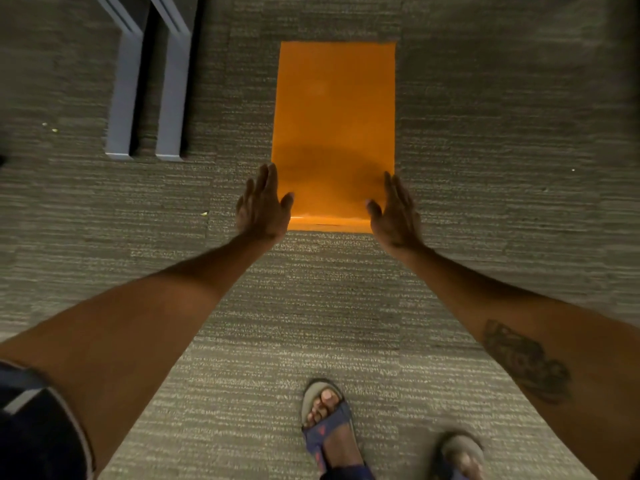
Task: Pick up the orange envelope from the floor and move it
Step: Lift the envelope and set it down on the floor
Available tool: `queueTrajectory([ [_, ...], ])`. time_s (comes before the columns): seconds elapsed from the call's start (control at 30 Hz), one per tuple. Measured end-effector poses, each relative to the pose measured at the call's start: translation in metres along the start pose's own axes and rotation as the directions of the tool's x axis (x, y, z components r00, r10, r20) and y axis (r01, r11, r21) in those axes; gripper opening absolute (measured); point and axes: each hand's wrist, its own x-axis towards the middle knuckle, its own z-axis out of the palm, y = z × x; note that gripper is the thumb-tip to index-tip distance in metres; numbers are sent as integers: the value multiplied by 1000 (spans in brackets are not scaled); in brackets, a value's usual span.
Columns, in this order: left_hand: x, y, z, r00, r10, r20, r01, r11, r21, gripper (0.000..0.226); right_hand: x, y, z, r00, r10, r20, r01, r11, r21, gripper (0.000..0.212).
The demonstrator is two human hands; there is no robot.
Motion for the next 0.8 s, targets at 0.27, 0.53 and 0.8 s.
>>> queueTrajectory([
  [0.27, -33, 26, -14, 995, -70, 69, 72, 997, -17, 69, -27, -1, -21, 997, -24, 78, 22, 1000, 21, 66],
  [0.53, -50, 44, -14, 1000, -14, -5, 13, 989, -146, 72, -28, 7, -34, 993, -16, 113, 10, 999, 48, 65],
  [0.8, -2, 28, 15, 989, -147, -21, 136, 950, -281, 73, 9, 19, -5, 976, 206, 72, -217, 946, 239, 66],
])
